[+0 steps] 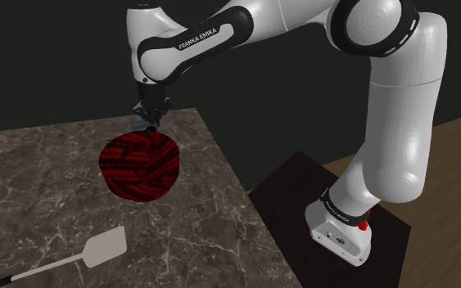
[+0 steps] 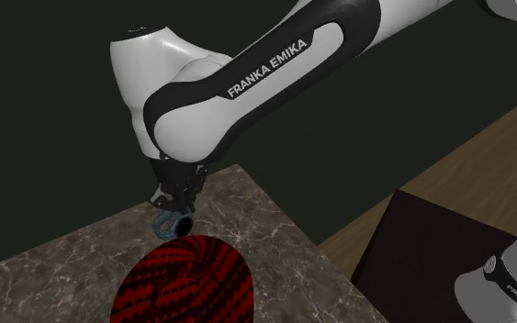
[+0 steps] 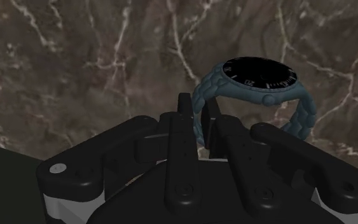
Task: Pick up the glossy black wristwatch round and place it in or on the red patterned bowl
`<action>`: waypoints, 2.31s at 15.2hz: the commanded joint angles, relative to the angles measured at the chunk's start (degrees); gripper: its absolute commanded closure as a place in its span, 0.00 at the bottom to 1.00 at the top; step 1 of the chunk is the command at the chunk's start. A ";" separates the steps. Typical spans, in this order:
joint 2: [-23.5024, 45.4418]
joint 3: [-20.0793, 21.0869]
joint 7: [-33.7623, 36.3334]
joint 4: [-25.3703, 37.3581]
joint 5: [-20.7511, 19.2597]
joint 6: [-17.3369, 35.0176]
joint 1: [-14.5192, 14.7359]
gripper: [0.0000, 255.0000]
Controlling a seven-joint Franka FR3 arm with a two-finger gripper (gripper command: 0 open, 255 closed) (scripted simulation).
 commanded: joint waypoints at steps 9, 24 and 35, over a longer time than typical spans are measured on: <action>-3.32 0.59 -0.68 2.76 1.12 -6.01 -0.33 1.00; -2.62 1.30 1.95 7.02 0.41 -8.90 1.99 0.00; 6.48 0.85 8.60 9.68 -3.59 -1.35 7.79 0.00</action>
